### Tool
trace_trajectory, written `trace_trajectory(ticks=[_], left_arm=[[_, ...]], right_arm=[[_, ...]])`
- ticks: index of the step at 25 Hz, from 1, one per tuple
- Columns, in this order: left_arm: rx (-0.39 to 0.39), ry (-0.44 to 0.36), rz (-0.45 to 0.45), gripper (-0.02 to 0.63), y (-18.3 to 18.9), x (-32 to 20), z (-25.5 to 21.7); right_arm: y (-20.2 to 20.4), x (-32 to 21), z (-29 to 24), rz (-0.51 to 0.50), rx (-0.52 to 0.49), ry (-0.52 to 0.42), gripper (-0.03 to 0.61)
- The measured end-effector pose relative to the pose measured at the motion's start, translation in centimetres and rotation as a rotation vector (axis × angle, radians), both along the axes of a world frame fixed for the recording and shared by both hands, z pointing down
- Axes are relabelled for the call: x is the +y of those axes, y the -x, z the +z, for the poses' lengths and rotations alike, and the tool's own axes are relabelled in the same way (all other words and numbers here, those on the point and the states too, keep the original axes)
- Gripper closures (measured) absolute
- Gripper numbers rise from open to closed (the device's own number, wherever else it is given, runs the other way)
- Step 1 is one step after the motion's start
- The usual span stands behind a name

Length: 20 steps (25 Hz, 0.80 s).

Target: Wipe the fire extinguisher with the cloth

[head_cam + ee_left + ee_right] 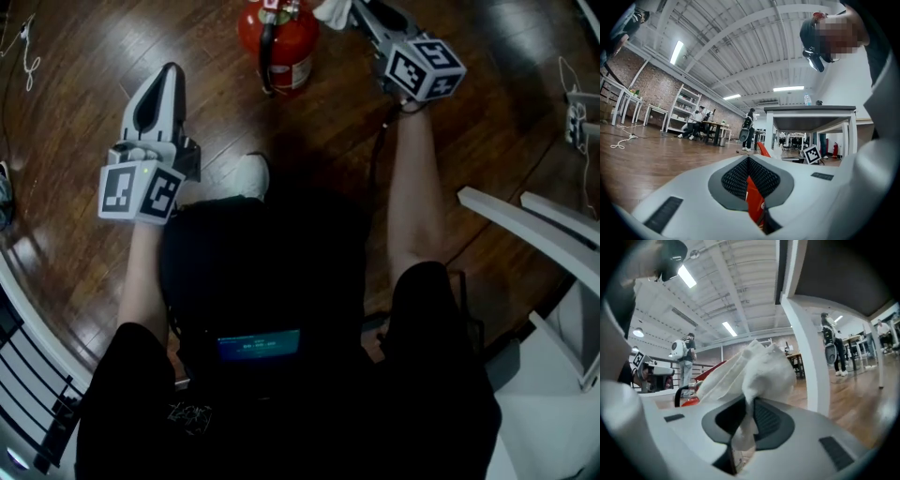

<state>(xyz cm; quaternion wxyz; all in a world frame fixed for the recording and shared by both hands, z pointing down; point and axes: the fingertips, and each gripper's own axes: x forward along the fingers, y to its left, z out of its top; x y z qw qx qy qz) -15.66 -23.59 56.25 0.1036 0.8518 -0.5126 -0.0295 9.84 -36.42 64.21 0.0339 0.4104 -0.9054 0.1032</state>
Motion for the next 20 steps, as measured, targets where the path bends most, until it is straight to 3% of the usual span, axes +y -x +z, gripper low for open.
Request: trace_trajectory(ticks=[3, 5, 14, 20], left_arm=[[-0.004, 0.002, -0.004, 0.614, 0.1, -0.2, 0.1], [-0.002, 0.004, -0.003, 0.614, 0.1, -0.4, 0.2], [-0.004, 0.008, 0.006, 0.614, 0.0, -0.8, 0.3], [-0.005, 0.009, 0.010, 0.614, -0.3, -1.0, 0.5]], right_arm=[[2.5, -1.1, 0.2, -0.099, 0.059, 0.011, 0.514], [3.8, -1.3, 1.5, -0.114, 0.101, 0.040, 0.514], [3.3, 2.2, 16.7, 0.014, 0.128, 0.348, 0.518], [3.4, 5.0, 21.7, 0.024, 0.151, 0.453, 0.518]])
